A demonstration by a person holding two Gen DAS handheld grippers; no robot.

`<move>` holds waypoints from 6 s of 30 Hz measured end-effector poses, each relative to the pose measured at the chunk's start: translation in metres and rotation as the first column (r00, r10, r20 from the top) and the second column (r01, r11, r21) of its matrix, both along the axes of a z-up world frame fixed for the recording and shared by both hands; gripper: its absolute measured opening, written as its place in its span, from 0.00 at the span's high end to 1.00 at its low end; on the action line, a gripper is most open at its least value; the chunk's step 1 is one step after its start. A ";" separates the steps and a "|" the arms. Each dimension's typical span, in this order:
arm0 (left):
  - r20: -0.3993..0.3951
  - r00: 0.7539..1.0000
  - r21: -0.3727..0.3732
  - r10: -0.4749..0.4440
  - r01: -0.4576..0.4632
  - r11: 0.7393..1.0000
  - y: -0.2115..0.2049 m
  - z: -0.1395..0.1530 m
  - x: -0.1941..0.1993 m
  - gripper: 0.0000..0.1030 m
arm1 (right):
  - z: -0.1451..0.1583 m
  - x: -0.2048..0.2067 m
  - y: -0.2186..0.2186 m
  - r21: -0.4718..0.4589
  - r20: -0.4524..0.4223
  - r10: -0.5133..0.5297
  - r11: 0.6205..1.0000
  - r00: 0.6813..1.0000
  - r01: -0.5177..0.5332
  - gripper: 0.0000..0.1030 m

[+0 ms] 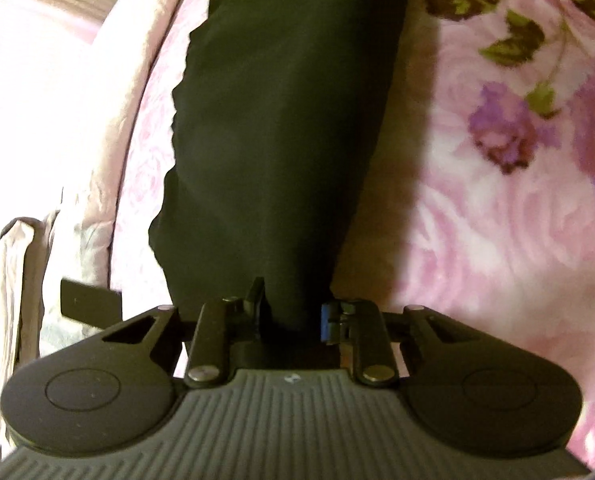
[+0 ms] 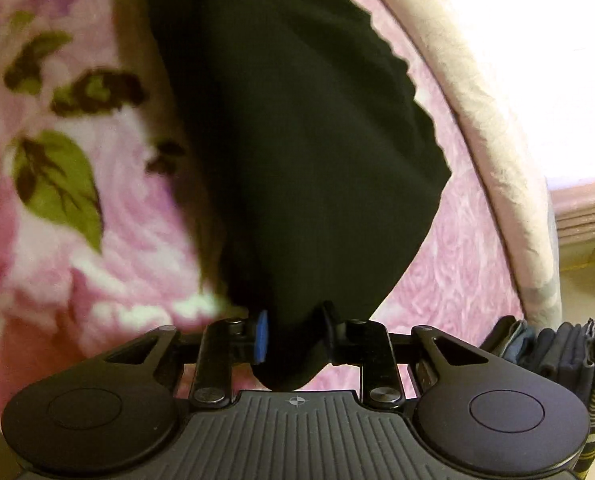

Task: Fold clothes

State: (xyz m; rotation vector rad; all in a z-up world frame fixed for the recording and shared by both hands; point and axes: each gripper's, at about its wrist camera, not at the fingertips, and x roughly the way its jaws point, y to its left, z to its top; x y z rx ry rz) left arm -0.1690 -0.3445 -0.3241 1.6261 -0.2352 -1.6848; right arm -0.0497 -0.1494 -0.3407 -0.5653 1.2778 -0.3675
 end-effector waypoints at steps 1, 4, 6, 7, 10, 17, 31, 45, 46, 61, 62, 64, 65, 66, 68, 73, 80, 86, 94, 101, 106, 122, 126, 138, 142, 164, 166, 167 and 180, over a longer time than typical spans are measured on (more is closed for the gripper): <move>0.003 1.000 0.001 0.003 -0.003 1.000 -0.002 0.000 -0.001 0.78 | 0.004 0.000 0.002 0.003 0.020 -0.016 1.000 1.000 0.016 0.63; 0.016 1.000 0.003 -0.008 0.008 1.000 -0.004 -0.001 -0.002 0.75 | 0.009 -0.004 0.014 -0.013 0.084 -0.007 1.000 0.996 0.008 0.11; 0.022 1.000 0.001 -0.015 0.015 1.000 -0.001 -0.004 -0.001 0.74 | 0.006 -0.003 0.020 -0.008 0.104 0.030 1.000 0.994 -0.029 0.11; 0.022 1.000 0.002 -0.015 0.015 1.000 -0.001 -0.004 0.000 0.74 | 0.003 0.003 0.022 -0.009 0.107 0.050 0.999 0.993 -0.049 0.11; 0.022 1.000 0.011 -0.014 0.014 1.000 0.000 -0.006 0.001 0.76 | -0.016 0.022 0.022 -0.026 0.102 0.100 0.995 0.990 -0.098 0.37; -0.069 0.998 0.087 -0.004 0.010 0.996 -0.002 0.020 0.001 0.82 | -0.022 0.027 0.000 -0.079 0.016 0.133 0.988 0.991 -0.131 0.78; -0.236 0.969 0.387 0.068 0.029 0.922 0.113 0.048 -0.037 0.71 | 0.034 -0.069 0.032 0.083 -0.116 -0.084 0.992 0.990 0.093 0.90; -0.499 0.644 0.446 0.579 -0.383 0.809 0.001 0.097 0.089 0.54 | 0.123 -0.034 -0.027 0.241 0.160 -0.528 0.840 0.834 0.485 0.25; -0.505 0.601 0.464 0.620 -0.417 0.782 -0.014 0.094 0.099 0.53 | 0.131 -0.028 -0.042 0.298 0.186 -0.573 0.807 0.798 0.510 0.25; -0.400 0.095 0.782 0.911 -0.483 0.394 -0.136 -0.009 0.157 0.72 | 0.057 0.026 -0.264 0.742 0.146 -0.749 0.515 0.646 0.429 0.64; -0.399 0.103 0.784 0.911 -0.477 0.397 -0.136 -0.008 0.155 0.79 | 0.053 0.026 -0.269 0.749 0.132 -0.751 0.503 0.648 0.431 0.76; -0.426 0.128 0.761 0.896 -0.485 0.431 -0.137 0.006 0.152 0.91 | 0.051 0.024 -0.275 0.756 0.116 -0.754 0.490 0.647 0.435 0.89; -0.445 0.140 0.745 0.884 -0.491 0.452 -0.137 0.016 0.151 0.92 | 0.057 0.020 -0.276 0.752 0.124 -0.756 0.495 0.643 0.436 0.91; -0.476 0.157 0.718 0.865 -0.499 0.486 -0.137 0.031 0.150 0.92 | 0.064 0.016 -0.276 0.749 0.133 -0.757 0.499 0.639 0.436 0.93; -0.532 0.162 0.681 0.831 -0.502 0.534 -0.138 0.055 0.153 0.91 | 0.084 0.006 -0.279 0.748 0.167 -0.778 0.500 0.605 0.436 0.95; -0.510 0.162 0.681 0.845 -0.524 0.512 -0.157 0.039 0.155 0.91 | 0.101 0.005 -0.287 0.725 0.216 -0.783 0.529 0.584 0.440 0.95; -0.418 0.192 0.696 0.888 -0.561 0.449 -0.167 -0.008 0.146 0.83 | 0.043 0.028 -0.293 0.700 0.138 -0.788 0.506 0.601 0.504 0.94; -0.436 0.223 0.651 0.872 -0.590 0.477 -0.159 0.022 0.154 0.77 | 0.073 0.016 -0.268 0.666 0.201 -0.790 0.543 0.579 0.511 0.38; -0.502 0.376 0.644 0.779 -0.439 0.627 -0.094 0.077 0.130 0.78 | 0.116 -0.007 -0.172 0.738 0.224 -0.793 0.518 0.567 0.432 0.39; -0.385 0.554 0.710 0.738 -0.333 0.621 -0.025 0.019 0.090 0.78 | 0.047 -0.012 -0.083 0.802 0.016 -0.816 0.355 0.577 0.480 0.39; -0.411 0.530 0.703 0.741 -0.334 0.628 -0.018 0.023 0.099 0.79 | 0.062 -0.040 -0.065 0.772 0.061 -0.839 0.383 0.541 0.507 0.39; -0.337 0.631 0.690 0.699 -0.339 0.639 0.011 0.028 0.079 0.79 | 0.038 -0.109 -0.089 0.769 0.068 -0.951 0.242 0.301 0.592 0.39; -0.338 0.633 0.675 0.697 -0.353 0.648 0.009 0.045 0.076 0.78 | 0.051 -0.110 -0.098 0.779 0.086 -0.950 0.252 0.300 0.575 0.39; -0.327 0.678 0.673 0.658 -0.321 0.666 0.042 0.026 0.078 0.78 | 0.059 -0.075 -0.043 0.828 0.088 -0.924 0.276 0.373 0.488 0.39; -0.372 0.692 0.681 0.619 -0.250 0.688 0.043 0.027 0.088 0.78 | 0.028 -0.057 -0.022 0.800 0.003 -0.934 0.216 0.356 0.560 0.39; -0.195 0.771 0.043 -0.607 0.625 0.780 0.067 0.039 0.182 0.17 | 0.023 0.154 0.238 0.282 0.126 -0.229 0.941 0.965 0.186 0.04; -0.135 0.710 0.013 -0.691 0.698 0.716 0.072 0.022 0.182 0.14 | 0.004 0.160 0.248 0.222 0.103 -0.151 0.967 0.983 0.125 0.04; -0.114 0.678 0.000 -0.726 0.731 0.682 0.074 0.013 0.181 0.13 | -0.004 0.162 0.251 0.195 0.101 -0.120 0.976 0.988 0.099 0.04; 0.032 0.402 -0.133 -0.915 0.909 0.395 0.058 -0.028 0.163 0.07 | -0.012 0.165 0.241 0.122 0.221 -0.181 0.980 0.958 0.157 0.72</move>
